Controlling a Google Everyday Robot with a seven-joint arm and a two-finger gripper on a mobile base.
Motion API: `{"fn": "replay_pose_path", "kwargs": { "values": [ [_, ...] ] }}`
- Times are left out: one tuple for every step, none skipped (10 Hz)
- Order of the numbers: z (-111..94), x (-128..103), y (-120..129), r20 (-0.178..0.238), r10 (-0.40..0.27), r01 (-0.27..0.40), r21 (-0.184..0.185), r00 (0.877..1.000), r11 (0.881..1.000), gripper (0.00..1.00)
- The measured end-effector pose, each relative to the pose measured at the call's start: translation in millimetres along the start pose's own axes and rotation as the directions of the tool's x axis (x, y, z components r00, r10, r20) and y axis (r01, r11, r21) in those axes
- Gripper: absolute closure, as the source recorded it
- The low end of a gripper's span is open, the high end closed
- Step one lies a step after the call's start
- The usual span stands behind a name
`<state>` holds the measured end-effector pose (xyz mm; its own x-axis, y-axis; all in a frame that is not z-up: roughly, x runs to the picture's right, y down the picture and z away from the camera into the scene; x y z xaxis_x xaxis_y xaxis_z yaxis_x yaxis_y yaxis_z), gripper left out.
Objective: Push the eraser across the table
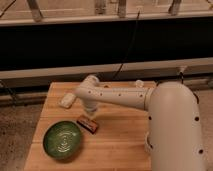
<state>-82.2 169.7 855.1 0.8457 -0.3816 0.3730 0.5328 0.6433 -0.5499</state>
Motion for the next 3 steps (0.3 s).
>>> {"fn": "replay_pose_path", "kwargs": {
  "values": [
    [-1.9,-1.1,-1.1,-0.005,-0.010,0.010,-0.003,1.000,1.000,1.00],
    [-2.9,-5.0,-3.2,-0.007,-0.021,0.021,-0.004,1.000,1.000,1.00],
    [-3.8,-9.9,-5.5,-0.008,-0.031,0.031,-0.005,0.999,0.999,1.00]
  ]
}}
